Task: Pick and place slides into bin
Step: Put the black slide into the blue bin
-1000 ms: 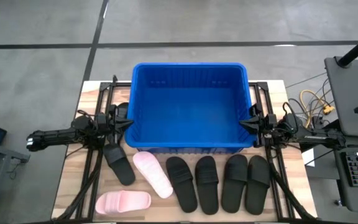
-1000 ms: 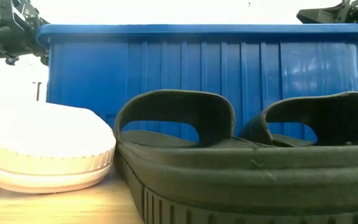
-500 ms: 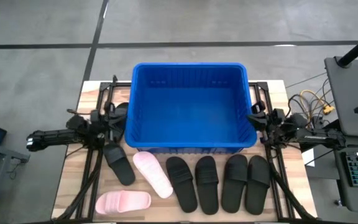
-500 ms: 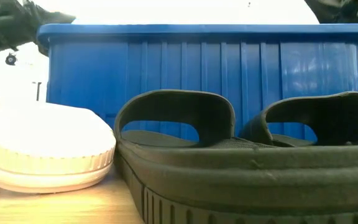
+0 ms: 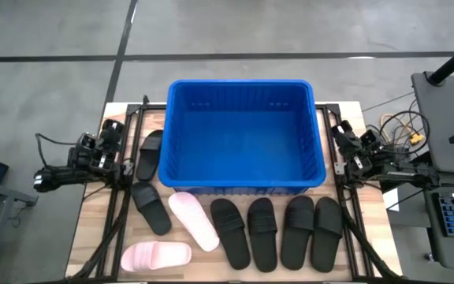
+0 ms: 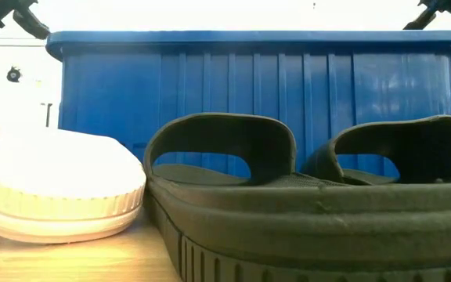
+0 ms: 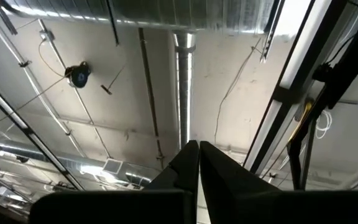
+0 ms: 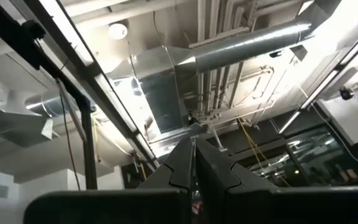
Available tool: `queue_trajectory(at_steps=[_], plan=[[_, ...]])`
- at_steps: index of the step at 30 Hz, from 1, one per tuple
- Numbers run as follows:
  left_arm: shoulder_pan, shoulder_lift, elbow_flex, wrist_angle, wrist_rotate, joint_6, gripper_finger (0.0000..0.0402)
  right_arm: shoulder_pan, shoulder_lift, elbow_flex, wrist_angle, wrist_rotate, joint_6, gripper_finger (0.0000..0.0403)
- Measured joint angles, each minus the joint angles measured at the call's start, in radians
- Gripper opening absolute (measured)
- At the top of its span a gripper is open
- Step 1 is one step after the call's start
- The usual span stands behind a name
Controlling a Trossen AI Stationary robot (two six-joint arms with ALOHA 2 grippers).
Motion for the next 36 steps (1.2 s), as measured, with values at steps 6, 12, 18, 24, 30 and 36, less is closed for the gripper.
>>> queue_trajectory(at_steps=[6,12,18,24,30,36], plan=[[0.0,0.039,0.042,-0.001,0.0,0.047,0.0001,0.0,0.127,0.14,-0.024,0.003,-0.102,0.0016],[0.0,0.144,0.105,-0.008,0.024,0.052,0.0054,0.0,0.27,0.361,-0.311,0.003,-0.22,0.0069],[0.0,0.294,0.204,-0.008,0.077,0.045,0.0156,0.0,0.414,0.548,-0.425,0.002,-0.182,0.0138],[0.0,0.45,0.327,-0.008,0.09,0.045,0.023,0.0,0.516,0.709,-0.559,0.001,-0.149,0.0186],[0.0,0.529,0.424,-0.007,0.176,0.053,0.0246,0.0,0.587,0.875,-0.689,0.001,-0.141,0.02],[0.0,0.545,0.451,-0.005,0.174,0.123,0.0246,0.0,0.653,1.027,-0.72,-0.113,-0.144,0.0196]])
